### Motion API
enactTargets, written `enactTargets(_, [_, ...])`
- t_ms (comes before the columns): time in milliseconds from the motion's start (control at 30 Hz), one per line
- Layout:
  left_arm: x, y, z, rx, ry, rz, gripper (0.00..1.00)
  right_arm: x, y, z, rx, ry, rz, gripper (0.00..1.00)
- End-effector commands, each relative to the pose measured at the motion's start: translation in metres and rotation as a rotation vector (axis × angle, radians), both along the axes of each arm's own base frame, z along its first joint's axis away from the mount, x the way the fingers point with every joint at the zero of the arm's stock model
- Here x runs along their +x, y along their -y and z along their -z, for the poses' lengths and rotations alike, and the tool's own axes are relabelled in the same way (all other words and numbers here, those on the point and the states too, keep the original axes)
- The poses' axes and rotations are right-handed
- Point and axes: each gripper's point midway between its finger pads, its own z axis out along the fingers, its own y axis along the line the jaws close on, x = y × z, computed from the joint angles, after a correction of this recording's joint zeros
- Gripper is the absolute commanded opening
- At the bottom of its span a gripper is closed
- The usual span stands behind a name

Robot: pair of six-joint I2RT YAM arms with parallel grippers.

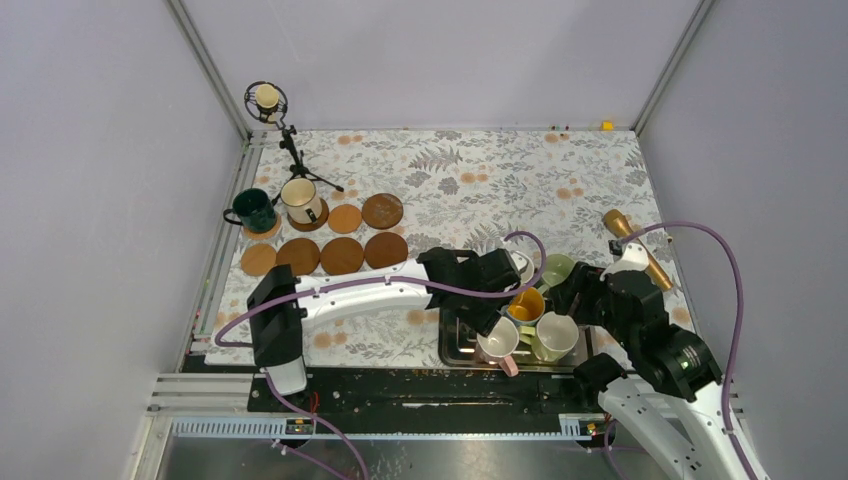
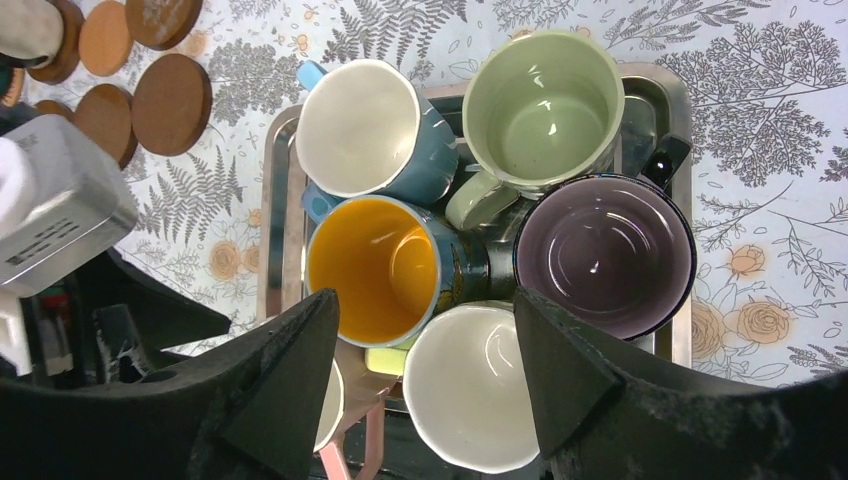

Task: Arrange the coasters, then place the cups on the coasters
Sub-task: Pick up the cup from the tray.

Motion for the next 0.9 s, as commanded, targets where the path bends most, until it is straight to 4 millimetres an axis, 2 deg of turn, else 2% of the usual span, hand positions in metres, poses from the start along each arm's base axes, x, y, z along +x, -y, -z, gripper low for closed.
enactTargets(0, [0.006, 0.01, 0.0, -0.023, 0.032, -0.014, 0.45, -0.001, 0.005, -0.005, 0.02, 0.035, 0.037, 0.73])
enactTargets(300, [0.006, 0.013, 0.011, 0.007, 0.037, -0.005, 0.38, -0.001, 0.008, -0.008, 0.027, 0.058, 0.047, 0.74])
enactTargets(433, [0.006, 0.012, 0.012, 0.019, 0.038, -0.01, 0.21, -0.001, 0.01, -0.01, 0.033, 0.077, 0.056, 0.74])
enactTargets(567, [0.006, 0.012, 0.012, 0.021, 0.035, -0.007, 0.12, -0.001, 0.011, -0.011, 0.037, 0.089, 0.058, 0.75])
enactTargets(667, [0.004, 0.014, 0.003, 0.007, 0.028, 0.001, 0.01, -0.001, 0.01, -0.011, 0.036, 0.09, 0.056, 0.75])
enactTargets(867, [0.005, 0.012, -0.023, -0.051, 0.055, -0.001, 0.0, -0.002, 0.011, -0.013, 0.038, 0.101, 0.057, 0.75])
